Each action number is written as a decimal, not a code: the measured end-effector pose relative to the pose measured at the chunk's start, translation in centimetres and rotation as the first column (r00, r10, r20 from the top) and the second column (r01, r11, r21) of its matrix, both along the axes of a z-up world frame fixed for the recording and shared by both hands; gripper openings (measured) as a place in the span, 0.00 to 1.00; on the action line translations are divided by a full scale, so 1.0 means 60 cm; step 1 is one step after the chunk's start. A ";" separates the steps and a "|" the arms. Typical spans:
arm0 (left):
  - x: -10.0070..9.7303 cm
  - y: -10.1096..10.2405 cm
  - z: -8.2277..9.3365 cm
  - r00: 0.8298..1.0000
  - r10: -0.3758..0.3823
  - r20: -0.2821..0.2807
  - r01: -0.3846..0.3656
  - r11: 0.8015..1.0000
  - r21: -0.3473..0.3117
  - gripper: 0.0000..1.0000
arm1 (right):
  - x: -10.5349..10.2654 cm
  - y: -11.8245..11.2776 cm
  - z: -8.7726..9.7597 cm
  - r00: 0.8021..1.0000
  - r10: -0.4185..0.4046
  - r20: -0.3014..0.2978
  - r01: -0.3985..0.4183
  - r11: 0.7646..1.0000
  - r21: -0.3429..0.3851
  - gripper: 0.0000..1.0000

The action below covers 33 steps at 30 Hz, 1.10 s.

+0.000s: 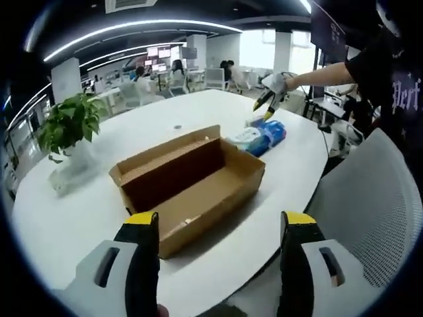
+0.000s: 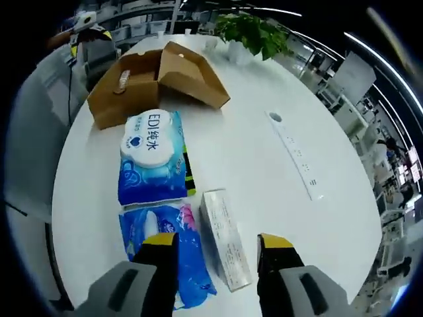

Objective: Operate the shoe box by opening the lid, removing the specified soft item, and placing it in the target area until the item is outside and the box remains undamaged.

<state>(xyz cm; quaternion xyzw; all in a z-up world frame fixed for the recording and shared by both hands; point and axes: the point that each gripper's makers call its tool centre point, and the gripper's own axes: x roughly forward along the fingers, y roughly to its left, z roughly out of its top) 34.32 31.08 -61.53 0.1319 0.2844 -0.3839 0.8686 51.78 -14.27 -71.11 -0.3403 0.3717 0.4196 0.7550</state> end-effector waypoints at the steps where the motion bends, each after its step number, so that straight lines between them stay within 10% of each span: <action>1: 0.009 0.001 0.000 1.000 -0.009 -0.004 0.009 1.000 0.008 0.71 | -0.009 0.005 0.005 1.000 -0.016 -0.002 0.016 1.000 0.010 0.49; 19: 0.119 -0.025 -0.034 0.984 -0.148 -0.103 0.157 0.984 0.083 0.65 | -0.126 0.069 0.068 0.975 -0.221 0.017 0.214 0.957 0.197 0.81; 33: 0.149 -0.020 -0.100 0.943 -0.270 -0.196 0.316 0.912 0.261 0.62 | -0.199 0.103 0.088 0.943 -0.331 0.027 0.311 0.909 0.278 0.99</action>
